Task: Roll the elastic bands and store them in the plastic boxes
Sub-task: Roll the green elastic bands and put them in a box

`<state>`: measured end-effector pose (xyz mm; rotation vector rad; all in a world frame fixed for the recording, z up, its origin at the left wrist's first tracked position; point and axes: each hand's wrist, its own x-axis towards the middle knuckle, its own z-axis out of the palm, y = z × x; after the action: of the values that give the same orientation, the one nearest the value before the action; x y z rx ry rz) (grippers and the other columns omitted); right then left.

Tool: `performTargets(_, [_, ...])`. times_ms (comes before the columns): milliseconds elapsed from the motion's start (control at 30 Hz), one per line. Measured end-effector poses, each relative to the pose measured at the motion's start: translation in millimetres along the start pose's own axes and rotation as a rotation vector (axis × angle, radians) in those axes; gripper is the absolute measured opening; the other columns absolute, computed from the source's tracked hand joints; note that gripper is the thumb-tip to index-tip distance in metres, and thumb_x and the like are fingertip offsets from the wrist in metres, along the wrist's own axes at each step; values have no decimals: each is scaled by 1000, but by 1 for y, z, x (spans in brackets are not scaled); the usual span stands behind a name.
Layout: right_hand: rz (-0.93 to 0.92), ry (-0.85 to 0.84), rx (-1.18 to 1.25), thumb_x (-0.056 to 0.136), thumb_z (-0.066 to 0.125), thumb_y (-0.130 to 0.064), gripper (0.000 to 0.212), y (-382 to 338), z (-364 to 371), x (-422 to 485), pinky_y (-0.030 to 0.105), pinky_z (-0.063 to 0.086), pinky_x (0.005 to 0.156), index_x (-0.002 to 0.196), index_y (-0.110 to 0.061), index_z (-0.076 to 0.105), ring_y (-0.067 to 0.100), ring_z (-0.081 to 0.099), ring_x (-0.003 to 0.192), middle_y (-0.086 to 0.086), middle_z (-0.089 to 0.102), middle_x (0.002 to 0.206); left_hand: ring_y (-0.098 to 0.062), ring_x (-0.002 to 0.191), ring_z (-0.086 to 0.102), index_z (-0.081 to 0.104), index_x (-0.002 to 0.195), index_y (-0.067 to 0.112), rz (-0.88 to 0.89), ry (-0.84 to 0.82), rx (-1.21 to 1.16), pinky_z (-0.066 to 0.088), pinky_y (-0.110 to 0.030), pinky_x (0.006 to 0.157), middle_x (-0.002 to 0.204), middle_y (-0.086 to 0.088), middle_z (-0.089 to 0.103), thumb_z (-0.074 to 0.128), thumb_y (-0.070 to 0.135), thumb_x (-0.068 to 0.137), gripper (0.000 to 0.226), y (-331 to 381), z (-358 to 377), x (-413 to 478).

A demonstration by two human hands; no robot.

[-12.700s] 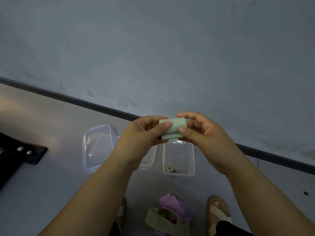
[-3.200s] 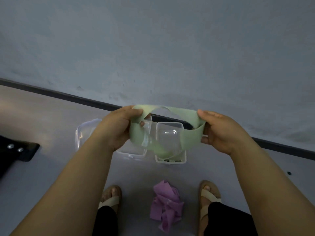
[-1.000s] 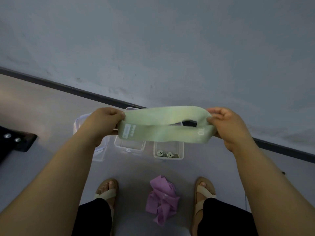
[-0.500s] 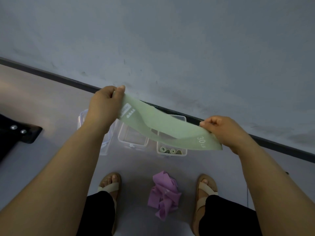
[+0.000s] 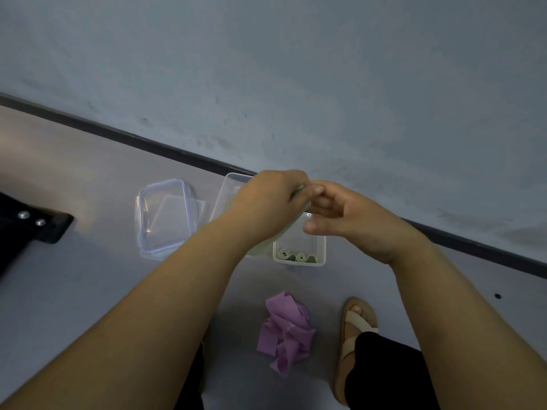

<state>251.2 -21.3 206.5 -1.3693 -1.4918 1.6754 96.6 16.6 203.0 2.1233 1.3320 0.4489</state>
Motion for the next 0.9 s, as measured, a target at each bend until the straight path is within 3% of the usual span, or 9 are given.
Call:
performTargets(100, [-13, 106, -80, 72, 71, -36, 37, 5, 7, 7, 30, 45, 99, 108, -31, 62, 12, 62, 106, 4, 69, 106, -5, 54, 40, 52, 79, 21, 8, 39, 5, 31, -24, 51, 57, 9, 43, 49, 33, 94, 20, -2, -7, 1])
performTargets(200, [-40, 236, -84, 84, 65, -24, 12, 7, 12, 11, 26, 49, 84, 95, -18, 68, 12, 64, 85, 12, 69, 89, -8, 52, 42, 56, 75, 18, 11, 105, -48, 31, -19, 50, 57, 7, 47, 56, 37, 90, 25, -4, -9, 0])
performTargets(300, [-56, 293, 52, 85, 64, -21, 9, 8, 9, 13, 33, 54, 74, 83, -14, 69, 18, 67, 76, 5, 71, 78, -7, 60, 52, 63, 77, 18, -91, 168, -347, 40, -16, 59, 68, -1, 60, 60, 48, 82, 31, -5, -11, 0])
performTargets(367, [-46, 320, 188, 87, 61, -20, 11, 6, 6, 13, 30, 56, 71, 85, -13, 69, 18, 68, 74, 4, 72, 79, -13, 72, 60, 66, 80, 19, -196, 126, -641, 50, -30, 71, 78, -4, 66, 56, 53, 82, 35, -4, -15, -2])
performTargets(433, [-30, 346, 283, 88, 59, -19, 12, 5, 3, 14, 32, 57, 72, 87, -12, 69, 18, 68, 75, 5, 73, 82, -20, 81, 64, 68, 83, 18, -290, 70, -869, 54, -39, 79, 83, -7, 70, 53, 40, 91, 28, -5, -17, -2])
performTargets(533, [-26, 342, 298, 90, 56, -19, 13, 3, 3, 14, 31, 58, 73, 88, -13, 68, 16, 69, 78, 3, 74, 83, -21, 85, 67, 68, 93, 10, -318, 37, -1043, 56, -34, 80, 88, -8, 71, 50, 21, 93, 21, -8, -20, -2])
performTargets(700, [-93, 414, 58, 89, 59, -25, 9, 2, 9, 13, 31, 56, 82, 95, -25, 65, 10, 68, 87, -5, 72, 91, -12, 79, 67, 72, 89, 16, -200, 189, -832, 55, -28, 76, 84, -1, 73, 60, 14, 88, 13, -6, -17, -4])
performTargets(800, [-242, 504, 32, 83, 64, -25, 21, -1, 12, 11, 18, 52, 81, 101, -35, 59, 0, 63, 92, -14, 66, 99, 2, 76, 64, 70, 82, 30, -44, 248, -635, 50, -12, 72, 77, 15, 71, 63, 13, 86, 19, 3, -17, -9])
performTargets(900, [-315, 603, 72, 82, 67, -19, 15, -5, 10, 10, 16, 52, 76, 89, -31, 65, -2, 64, 84, -17, 69, 86, 5, 77, 63, 69, 82, 30, 8, 267, -581, 45, -5, 70, 79, 18, 70, 64, 13, 85, 18, 7, -15, -11])
